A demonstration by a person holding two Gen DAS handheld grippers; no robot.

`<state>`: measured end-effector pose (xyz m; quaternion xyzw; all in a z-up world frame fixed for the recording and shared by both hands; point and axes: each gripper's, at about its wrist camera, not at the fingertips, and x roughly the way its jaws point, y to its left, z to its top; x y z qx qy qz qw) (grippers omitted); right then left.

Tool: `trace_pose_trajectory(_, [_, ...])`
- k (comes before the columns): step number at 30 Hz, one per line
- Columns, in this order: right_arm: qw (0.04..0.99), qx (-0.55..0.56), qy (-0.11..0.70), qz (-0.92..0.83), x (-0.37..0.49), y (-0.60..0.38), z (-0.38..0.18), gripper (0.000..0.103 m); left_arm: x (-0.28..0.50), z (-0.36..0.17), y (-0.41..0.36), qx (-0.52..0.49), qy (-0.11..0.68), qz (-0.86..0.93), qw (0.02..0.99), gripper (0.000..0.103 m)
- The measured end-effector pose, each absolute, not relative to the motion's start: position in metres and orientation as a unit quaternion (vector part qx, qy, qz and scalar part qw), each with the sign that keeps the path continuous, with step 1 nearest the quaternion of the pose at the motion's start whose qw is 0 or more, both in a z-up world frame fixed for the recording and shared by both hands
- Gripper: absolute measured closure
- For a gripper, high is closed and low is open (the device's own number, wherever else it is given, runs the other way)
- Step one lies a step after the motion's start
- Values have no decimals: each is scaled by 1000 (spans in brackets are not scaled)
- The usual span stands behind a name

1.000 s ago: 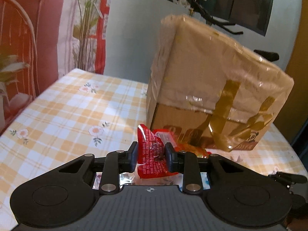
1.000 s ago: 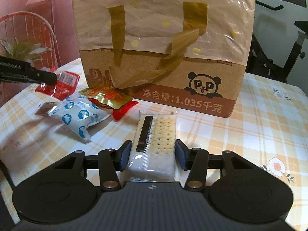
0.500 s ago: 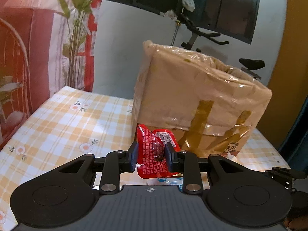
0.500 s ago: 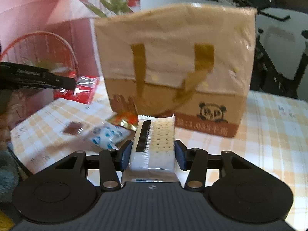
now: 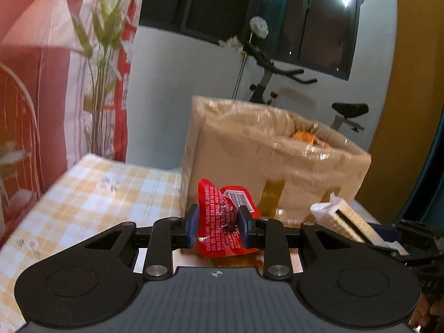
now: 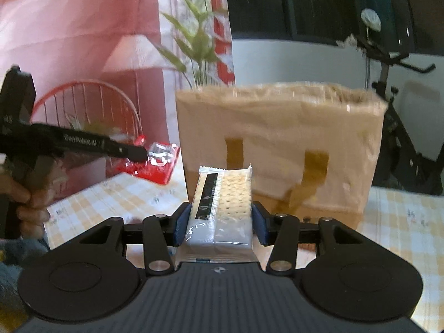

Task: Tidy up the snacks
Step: 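Lift both packs and carry them over the paper bag opening, then open both tools to drop the cracker pack and red packet inside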

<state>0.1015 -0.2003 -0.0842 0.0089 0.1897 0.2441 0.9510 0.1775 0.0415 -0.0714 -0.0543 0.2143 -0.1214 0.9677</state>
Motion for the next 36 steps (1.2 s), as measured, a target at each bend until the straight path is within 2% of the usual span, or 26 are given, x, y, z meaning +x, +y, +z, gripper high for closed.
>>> trace_pose_trajectory(9, [963, 10, 127, 239, 125, -207, -31, 54, 198, -11, 27, -28, 124, -138, 982, 72])
trace_pose_trajectory(14, [970, 3, 104, 220, 169, -212, -5, 54, 244, 8, 6, -11, 112, -142, 984, 71])
trace_pose_trajectory(21, [970, 12, 165, 177, 261, -218, 5, 54, 319, -1, -24, -10, 161, -147, 976, 71])
trace_pose_trajectory(28, [959, 64, 242, 134, 308, -226, -4, 53, 351, -19, -33, -12, 199, -149, 969, 68])
trace_pose_trajectory(29, [956, 73, 252, 130, 313, -228, -7, 53, 352, -21, -34, -11, 203, -148, 968, 63])
trace_pose_trajectory(30, [953, 83, 263, 127, 316, -230, -9, 51, 354, -23, -35, -6, 209, -144, 967, 54])
trace_pose_trajectory(32, [949, 98, 274, 122, 319, -234, -14, 51, 355, -25, -32, -5, 217, -135, 967, 44])
trace_pose_trajectory(34, [949, 106, 273, 120, 316, -238, -14, 40, 348, -24, -26, -22, 219, -134, 966, 44])
trace_pose_trajectory(36, [951, 102, 267, 121, 307, -240, -11, 38, 341, -24, -17, -36, 220, -141, 965, 44])
